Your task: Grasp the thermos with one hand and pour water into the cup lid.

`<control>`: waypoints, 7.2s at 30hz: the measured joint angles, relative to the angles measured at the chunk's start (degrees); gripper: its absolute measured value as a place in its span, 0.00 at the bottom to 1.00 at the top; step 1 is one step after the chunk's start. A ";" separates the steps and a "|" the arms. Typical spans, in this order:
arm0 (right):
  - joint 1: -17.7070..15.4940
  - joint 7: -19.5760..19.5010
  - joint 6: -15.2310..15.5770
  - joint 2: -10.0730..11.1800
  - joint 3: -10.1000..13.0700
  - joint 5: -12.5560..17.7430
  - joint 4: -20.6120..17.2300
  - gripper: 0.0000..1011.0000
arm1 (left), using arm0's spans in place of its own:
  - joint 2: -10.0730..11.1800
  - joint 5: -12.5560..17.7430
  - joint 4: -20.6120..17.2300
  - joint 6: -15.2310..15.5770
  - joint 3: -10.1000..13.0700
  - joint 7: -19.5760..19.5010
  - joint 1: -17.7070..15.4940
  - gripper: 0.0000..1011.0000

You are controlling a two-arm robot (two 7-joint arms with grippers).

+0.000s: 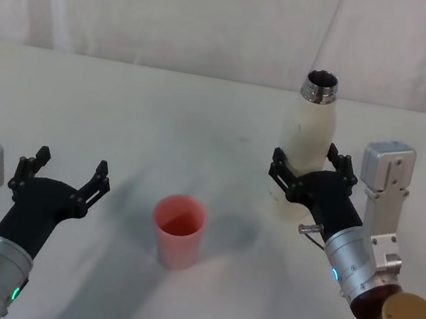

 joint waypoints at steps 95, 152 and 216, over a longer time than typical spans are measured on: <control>1.24 0.90 5.52 2.35 -1.35 -1.01 -6.72 0.94 | 0.00 0.00 0.00 0.00 0.00 0.00 0.00 0.99; 0.46 -3.35 4.07 10.52 -9.58 -30.34 -10.99 0.94 | 0.00 0.00 0.00 0.00 0.00 0.00 0.00 0.99; 2.82 -10.07 6.70 19.80 -21.31 -63.66 -9.00 0.94 | 0.00 0.00 0.00 0.00 0.00 0.00 0.00 0.99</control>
